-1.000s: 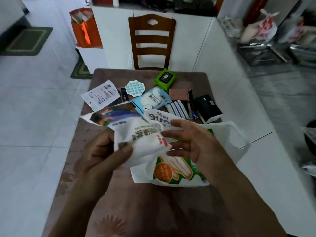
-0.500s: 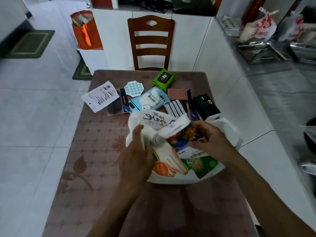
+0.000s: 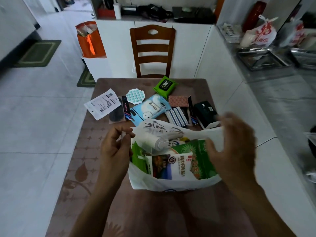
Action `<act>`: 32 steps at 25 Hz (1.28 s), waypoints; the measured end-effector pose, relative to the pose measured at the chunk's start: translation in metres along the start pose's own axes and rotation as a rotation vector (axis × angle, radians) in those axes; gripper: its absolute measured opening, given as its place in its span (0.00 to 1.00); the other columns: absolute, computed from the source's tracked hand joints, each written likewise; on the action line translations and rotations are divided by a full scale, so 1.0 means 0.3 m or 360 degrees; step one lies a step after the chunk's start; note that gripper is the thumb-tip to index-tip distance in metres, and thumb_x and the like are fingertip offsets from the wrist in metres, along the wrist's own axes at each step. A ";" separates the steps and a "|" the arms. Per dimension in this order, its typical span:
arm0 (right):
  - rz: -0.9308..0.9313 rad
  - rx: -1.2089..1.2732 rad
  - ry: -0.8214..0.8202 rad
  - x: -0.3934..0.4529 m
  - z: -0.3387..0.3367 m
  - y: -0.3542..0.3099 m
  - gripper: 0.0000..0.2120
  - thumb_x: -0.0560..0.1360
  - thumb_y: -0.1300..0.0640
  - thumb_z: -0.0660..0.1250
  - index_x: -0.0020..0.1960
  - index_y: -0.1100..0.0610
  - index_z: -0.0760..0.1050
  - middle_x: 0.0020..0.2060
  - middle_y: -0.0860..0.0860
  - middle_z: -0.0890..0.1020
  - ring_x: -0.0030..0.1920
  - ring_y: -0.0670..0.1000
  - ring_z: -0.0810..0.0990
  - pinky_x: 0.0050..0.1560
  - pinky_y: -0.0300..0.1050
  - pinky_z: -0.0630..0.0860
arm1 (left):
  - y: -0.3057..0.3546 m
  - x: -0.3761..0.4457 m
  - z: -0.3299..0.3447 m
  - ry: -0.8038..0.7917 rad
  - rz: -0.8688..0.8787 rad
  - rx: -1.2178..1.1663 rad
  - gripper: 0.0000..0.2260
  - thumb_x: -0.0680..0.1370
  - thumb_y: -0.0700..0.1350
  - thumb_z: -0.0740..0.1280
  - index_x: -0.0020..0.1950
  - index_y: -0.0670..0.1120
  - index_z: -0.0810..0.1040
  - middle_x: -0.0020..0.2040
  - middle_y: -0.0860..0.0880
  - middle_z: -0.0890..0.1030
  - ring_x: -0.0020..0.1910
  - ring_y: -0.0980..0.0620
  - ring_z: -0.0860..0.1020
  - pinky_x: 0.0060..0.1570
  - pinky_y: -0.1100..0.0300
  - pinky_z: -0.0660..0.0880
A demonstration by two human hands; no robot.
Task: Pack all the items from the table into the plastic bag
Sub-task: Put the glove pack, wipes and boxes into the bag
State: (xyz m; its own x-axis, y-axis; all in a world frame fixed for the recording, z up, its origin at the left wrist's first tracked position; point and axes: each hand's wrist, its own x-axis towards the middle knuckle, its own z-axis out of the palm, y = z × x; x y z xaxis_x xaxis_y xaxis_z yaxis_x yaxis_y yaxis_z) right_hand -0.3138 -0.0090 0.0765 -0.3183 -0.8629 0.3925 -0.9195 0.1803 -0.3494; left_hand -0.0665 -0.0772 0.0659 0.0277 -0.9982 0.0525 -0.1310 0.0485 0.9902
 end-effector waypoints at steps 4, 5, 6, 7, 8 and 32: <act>0.0933 0.0604 -0.0407 0.014 -0.042 0.092 0.18 0.75 0.49 0.67 0.61 0.57 0.76 0.49 0.55 0.84 0.50 0.55 0.81 0.53 0.52 0.77 | 0.016 -0.013 0.036 -0.0243 0.0027 0.0412 0.10 0.79 0.38 0.64 0.53 0.54 0.74 0.55 0.59 0.78 0.39 0.54 0.80 0.37 0.51 0.81; 0.1016 0.1023 -0.0488 0.022 -0.028 0.089 0.10 0.77 0.52 0.66 0.52 0.57 0.81 0.36 0.53 0.84 0.39 0.53 0.82 0.46 0.49 0.78 | 0.026 -0.017 0.045 -0.0277 0.0019 0.0475 0.09 0.78 0.40 0.65 0.53 0.54 0.74 0.55 0.61 0.77 0.42 0.55 0.81 0.41 0.50 0.82; 0.1032 0.1299 -0.0481 0.034 -0.020 0.083 0.09 0.78 0.55 0.65 0.46 0.57 0.82 0.27 0.52 0.79 0.30 0.53 0.78 0.40 0.46 0.77 | 0.037 -0.018 0.047 -0.0248 0.0016 0.0483 0.09 0.78 0.41 0.66 0.53 0.55 0.74 0.55 0.61 0.77 0.45 0.55 0.81 0.43 0.50 0.82; 0.1037 0.1460 -0.0450 0.049 -0.021 0.072 0.10 0.79 0.57 0.64 0.44 0.58 0.81 0.23 0.52 0.74 0.25 0.52 0.73 0.33 0.44 0.73 | 0.048 -0.019 0.038 -0.0181 -0.0014 0.0465 0.10 0.77 0.41 0.67 0.52 0.56 0.74 0.54 0.59 0.78 0.47 0.53 0.81 0.43 0.50 0.82; 0.1040 0.1591 -0.0406 0.063 -0.024 0.066 0.12 0.80 0.57 0.62 0.44 0.60 0.81 0.21 0.51 0.71 0.22 0.50 0.67 0.27 0.41 0.68 | 0.051 -0.017 0.021 -0.0081 -0.0054 0.0539 0.11 0.77 0.42 0.67 0.51 0.58 0.74 0.55 0.55 0.79 0.49 0.49 0.81 0.43 0.48 0.82; 0.0839 -0.0096 -0.1091 0.524 0.763 0.745 0.51 0.64 0.47 0.76 0.76 0.56 0.49 0.70 0.62 0.65 0.68 0.64 0.66 0.65 0.57 0.66 | -0.173 0.063 0.562 -0.0797 0.0459 0.1396 0.34 0.68 0.60 0.69 0.71 0.51 0.64 0.72 0.38 0.71 0.70 0.34 0.69 0.65 0.34 0.66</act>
State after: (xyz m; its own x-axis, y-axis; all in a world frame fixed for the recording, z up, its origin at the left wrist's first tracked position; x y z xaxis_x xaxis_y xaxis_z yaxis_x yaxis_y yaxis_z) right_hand -0.5167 -0.2125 -0.1346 -0.5152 -0.7503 -0.4142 -0.7079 0.6450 -0.2880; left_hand -0.2263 -0.1044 -0.0064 -0.5057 -0.8626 0.0140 -0.7450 0.4448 0.4971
